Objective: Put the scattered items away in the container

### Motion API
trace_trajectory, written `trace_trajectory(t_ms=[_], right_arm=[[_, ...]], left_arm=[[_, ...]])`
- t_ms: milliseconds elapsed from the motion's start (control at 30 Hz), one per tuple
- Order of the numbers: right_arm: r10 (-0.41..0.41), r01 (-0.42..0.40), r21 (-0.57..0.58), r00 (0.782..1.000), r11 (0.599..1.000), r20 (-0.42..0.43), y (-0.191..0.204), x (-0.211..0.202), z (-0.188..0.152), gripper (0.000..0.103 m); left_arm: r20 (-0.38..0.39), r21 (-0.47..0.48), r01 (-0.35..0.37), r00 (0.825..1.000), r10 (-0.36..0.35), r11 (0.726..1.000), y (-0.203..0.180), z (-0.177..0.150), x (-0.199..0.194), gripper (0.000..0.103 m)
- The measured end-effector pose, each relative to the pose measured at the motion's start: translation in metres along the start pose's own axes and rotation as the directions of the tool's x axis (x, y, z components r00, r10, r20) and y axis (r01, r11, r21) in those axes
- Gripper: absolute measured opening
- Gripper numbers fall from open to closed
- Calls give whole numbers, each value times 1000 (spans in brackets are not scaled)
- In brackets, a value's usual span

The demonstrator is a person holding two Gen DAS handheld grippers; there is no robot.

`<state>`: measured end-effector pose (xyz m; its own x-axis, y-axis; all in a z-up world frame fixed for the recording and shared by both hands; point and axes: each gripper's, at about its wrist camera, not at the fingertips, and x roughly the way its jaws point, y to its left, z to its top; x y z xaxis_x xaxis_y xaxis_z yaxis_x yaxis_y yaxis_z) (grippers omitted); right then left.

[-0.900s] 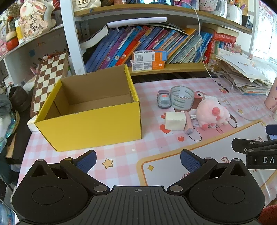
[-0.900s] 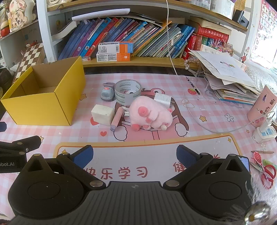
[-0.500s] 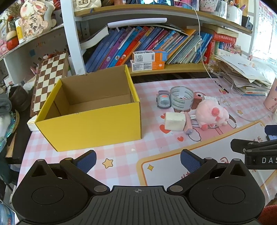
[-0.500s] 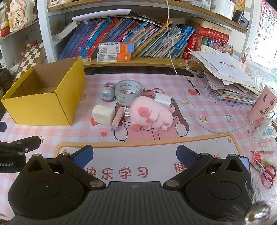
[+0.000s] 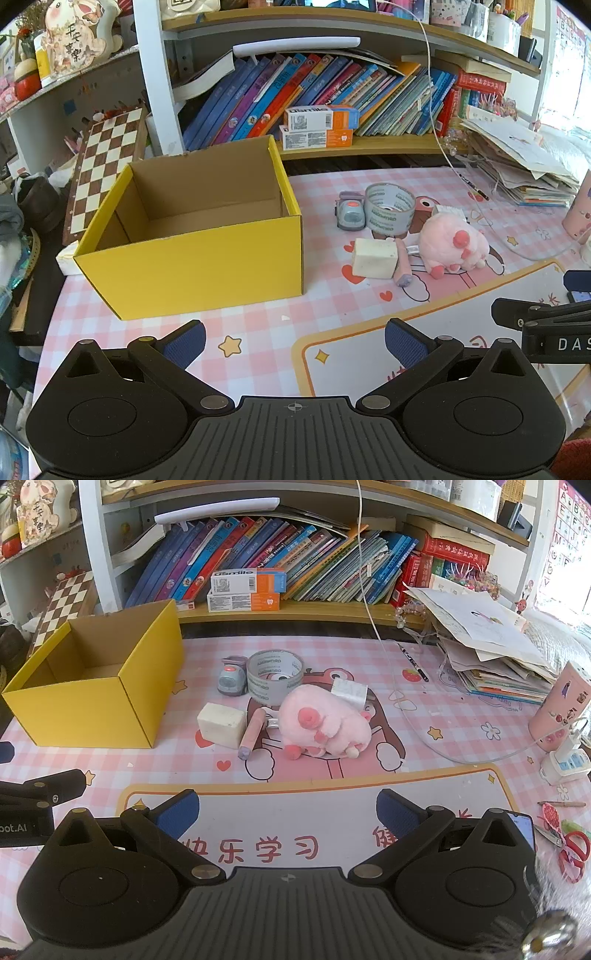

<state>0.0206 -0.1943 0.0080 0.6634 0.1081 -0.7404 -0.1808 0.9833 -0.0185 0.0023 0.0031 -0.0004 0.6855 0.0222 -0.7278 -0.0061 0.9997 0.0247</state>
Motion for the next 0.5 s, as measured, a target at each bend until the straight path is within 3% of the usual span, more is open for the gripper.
trace_trajectory(t_ms=[500], right_arm=[[2, -2, -2, 1000, 1000, -5, 0, 3, 2, 103]], left_arm=[[-2, -4, 0, 1000, 0, 1000, 1, 0, 2, 103]])
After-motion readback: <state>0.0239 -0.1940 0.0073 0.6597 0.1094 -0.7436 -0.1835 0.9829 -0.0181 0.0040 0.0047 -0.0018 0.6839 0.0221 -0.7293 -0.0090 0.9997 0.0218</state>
